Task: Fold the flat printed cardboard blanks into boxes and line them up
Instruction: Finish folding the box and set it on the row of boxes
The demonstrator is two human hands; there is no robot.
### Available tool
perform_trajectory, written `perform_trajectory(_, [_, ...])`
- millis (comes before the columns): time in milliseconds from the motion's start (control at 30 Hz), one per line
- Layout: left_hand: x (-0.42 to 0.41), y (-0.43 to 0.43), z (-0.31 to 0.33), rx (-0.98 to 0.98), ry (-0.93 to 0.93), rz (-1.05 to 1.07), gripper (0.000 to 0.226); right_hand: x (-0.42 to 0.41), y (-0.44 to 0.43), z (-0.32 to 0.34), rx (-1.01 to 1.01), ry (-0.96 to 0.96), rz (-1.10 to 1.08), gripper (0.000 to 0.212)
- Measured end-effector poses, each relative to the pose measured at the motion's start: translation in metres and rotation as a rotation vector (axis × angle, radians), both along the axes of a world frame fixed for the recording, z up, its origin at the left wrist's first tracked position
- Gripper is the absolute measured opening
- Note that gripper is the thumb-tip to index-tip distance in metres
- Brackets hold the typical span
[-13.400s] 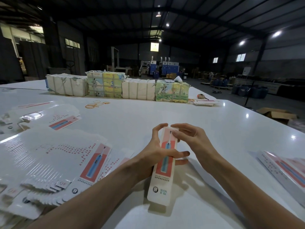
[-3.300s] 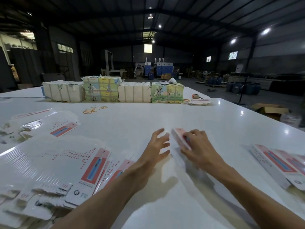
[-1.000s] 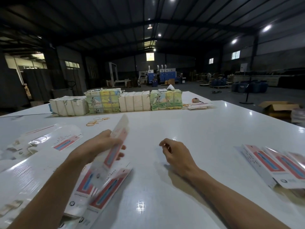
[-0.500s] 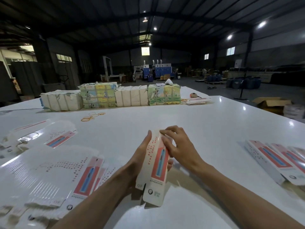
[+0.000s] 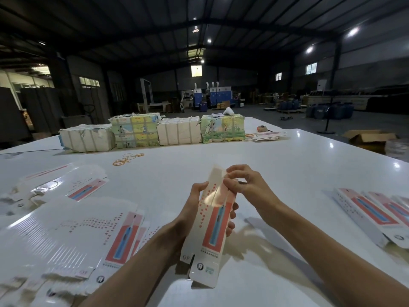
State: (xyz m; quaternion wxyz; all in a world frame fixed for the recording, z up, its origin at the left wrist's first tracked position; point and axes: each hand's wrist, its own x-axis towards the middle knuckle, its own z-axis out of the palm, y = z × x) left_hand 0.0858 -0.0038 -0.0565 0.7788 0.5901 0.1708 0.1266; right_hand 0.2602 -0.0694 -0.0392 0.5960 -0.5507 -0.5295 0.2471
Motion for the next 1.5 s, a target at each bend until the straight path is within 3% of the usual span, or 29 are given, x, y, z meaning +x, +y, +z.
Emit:
perform_trajectory(133, [0.003, 0.001, 0.002, 0.018, 0.001, -0.01, 0.074, 0.004, -0.004, 0.002, 0.019, 0.119, 0.078, 0.019])
perform_trajectory(200, [0.007, -0.002, 0.002, 0.0, 0.02, 0.002, 0.063, 0.003, -0.006, 0.002, 0.04, 0.185, 0.142, 0.022])
perform_trajectory(333, [0.017, -0.006, -0.002, -0.16, -0.016, 0.009, 0.059, -0.004, -0.005, 0.001, 0.068, 0.311, 0.255, 0.03])
perform_trajectory(433, [0.013, 0.0, -0.005, -0.293, -0.137, 0.094, 0.057, -0.009, -0.001, -0.003, 0.106, 0.294, 0.167, 0.026])
perform_trajectory(533, [0.001, 0.011, -0.004, -0.381, -0.236, 0.153, 0.057, -0.014, -0.002, -0.013, 0.039, 0.221, 0.168, 0.045])
perform_trajectory(667, [0.005, 0.005, -0.009, -0.152, -0.194, 0.337, 0.062, -0.02, 0.0, -0.023, 0.059, 0.171, 0.208, 0.048])
perform_trajectory(833, [0.012, 0.005, -0.013, 0.117, -0.225, 0.566, 0.043, -0.017, -0.002, -0.017, 0.07, 0.09, 0.122, 0.049])
perform_trajectory(900, [0.014, 0.004, -0.011, 0.194, -0.22, 0.547, 0.045, -0.016, -0.002, -0.018, 0.054, 0.066, 0.101, 0.05])
perform_trajectory(1000, [0.017, -0.003, -0.005, 0.202, -0.173, 0.449, 0.072, -0.016, -0.002, -0.017, 0.048, 0.08, 0.111, 0.053])
perform_trajectory(1067, [0.018, -0.004, -0.005, 0.441, -0.102, 0.497, 0.093, -0.017, -0.002, -0.016, 0.047, 0.082, 0.112, 0.055])
perform_trajectory(1133, [0.018, -0.004, -0.009, 0.557, -0.122, 0.491, 0.111, -0.017, -0.002, -0.017, 0.049, 0.045, 0.102, 0.055])
perform_trajectory(1400, [0.013, -0.004, -0.015, 0.408, -0.102, 0.398, 0.089, -0.01, 0.0, -0.019, 0.018, -0.044, 0.089, 0.017])
perform_trajectory(1500, [0.011, -0.005, -0.013, 0.406, -0.031, 0.391, 0.088, -0.011, 0.002, -0.022, -0.038, -0.021, 0.115, 0.017])
